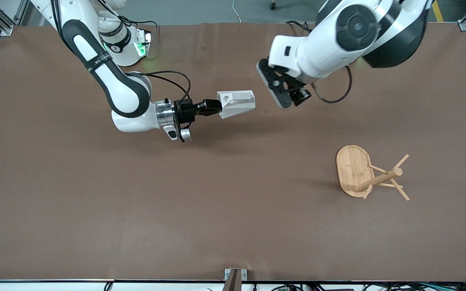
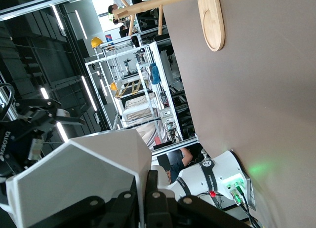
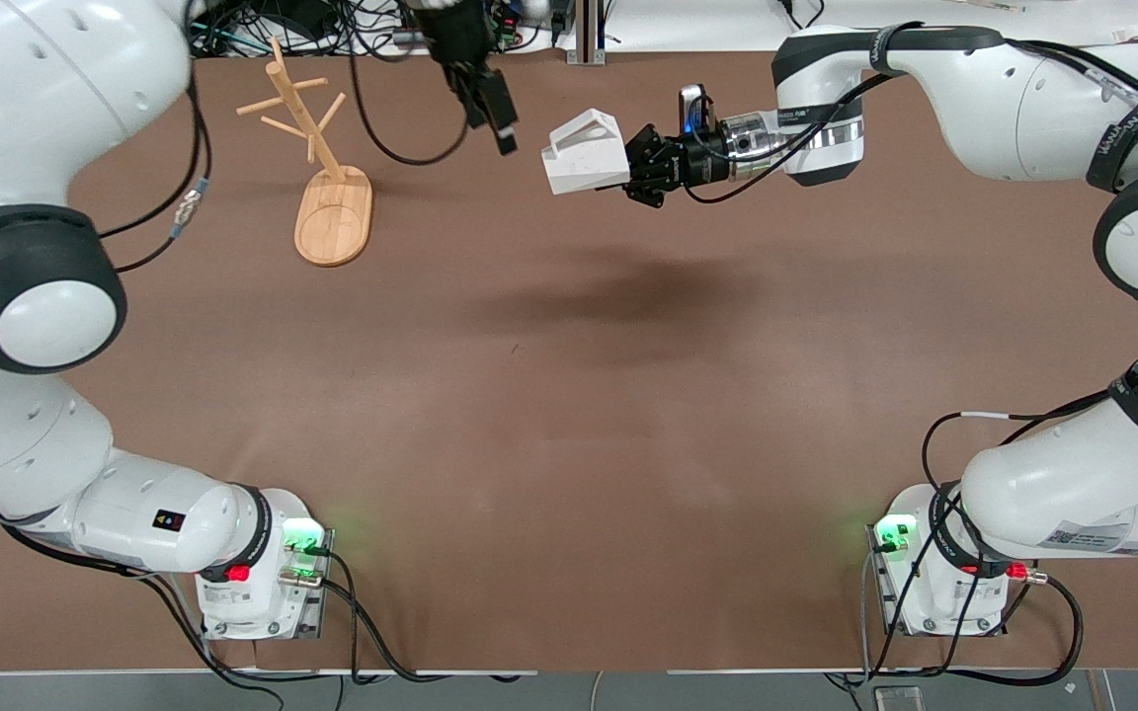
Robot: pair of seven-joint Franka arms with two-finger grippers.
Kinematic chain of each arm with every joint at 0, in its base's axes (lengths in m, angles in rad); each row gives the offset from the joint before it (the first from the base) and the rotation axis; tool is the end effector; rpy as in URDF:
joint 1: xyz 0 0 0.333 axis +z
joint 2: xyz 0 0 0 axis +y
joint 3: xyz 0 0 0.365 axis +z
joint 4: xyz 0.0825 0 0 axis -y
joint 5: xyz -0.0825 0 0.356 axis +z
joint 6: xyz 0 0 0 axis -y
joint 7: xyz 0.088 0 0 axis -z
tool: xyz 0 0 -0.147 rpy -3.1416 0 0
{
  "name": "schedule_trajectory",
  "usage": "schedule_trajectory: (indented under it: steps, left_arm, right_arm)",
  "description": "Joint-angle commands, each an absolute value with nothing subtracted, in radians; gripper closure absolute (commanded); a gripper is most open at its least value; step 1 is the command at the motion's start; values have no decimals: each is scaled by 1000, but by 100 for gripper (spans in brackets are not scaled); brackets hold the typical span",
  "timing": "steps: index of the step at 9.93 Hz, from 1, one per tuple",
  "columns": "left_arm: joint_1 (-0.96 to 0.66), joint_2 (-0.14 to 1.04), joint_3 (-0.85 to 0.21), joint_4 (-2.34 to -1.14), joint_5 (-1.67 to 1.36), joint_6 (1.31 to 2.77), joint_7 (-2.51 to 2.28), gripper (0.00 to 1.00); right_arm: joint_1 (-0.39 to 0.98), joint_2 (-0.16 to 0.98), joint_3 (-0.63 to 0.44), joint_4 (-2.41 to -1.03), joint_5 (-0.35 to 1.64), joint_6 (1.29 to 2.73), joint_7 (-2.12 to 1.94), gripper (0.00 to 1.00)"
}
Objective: Hang cup on rack
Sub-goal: 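Grasp the cup with the left gripper from the right gripper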
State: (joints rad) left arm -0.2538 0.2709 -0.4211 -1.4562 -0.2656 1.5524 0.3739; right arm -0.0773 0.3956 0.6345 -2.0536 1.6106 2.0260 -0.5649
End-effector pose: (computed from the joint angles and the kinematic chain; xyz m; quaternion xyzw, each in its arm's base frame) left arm 0.4633 -0.3798 0.5504 0.8530 -0.4816 -0.1015 0.1734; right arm 0.4799 0.3741 0.3721 -0.7341 0.0350 0.1544 0.6604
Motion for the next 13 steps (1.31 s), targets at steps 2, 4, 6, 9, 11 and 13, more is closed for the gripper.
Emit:
schedule_trajectory:
  steps: [2,4,6,9,11,13]
  left_arm:
    - [-300,336,-430,-1450,-267,1597,380,0]
    - [-305,344,-428,-1450,-259,1626,380,0]
    - [-311,347,-429,-1456,-207,1672,380,0]
    - [-322,376,-431,-1456,-209,1703,394,0]
    - [-324,388,-433,-1471,-213,1701,448,0]
    - [-327,387,-436,-1488,-218,1697,485,0]
  right_arm:
    - [-78,385,683,-2059,1667,2082,-586,100]
    - [-80,385,684,-2059,1667,2083,-586,100]
    - [-80,382,698,-2065,1670,2086,-586,100]
    - [-86,380,722,-2068,1693,2083,-581,100]
    - [-87,377,726,-2068,1712,2083,-580,99]
    - [-87,376,726,-2068,1713,2083,-578,99]
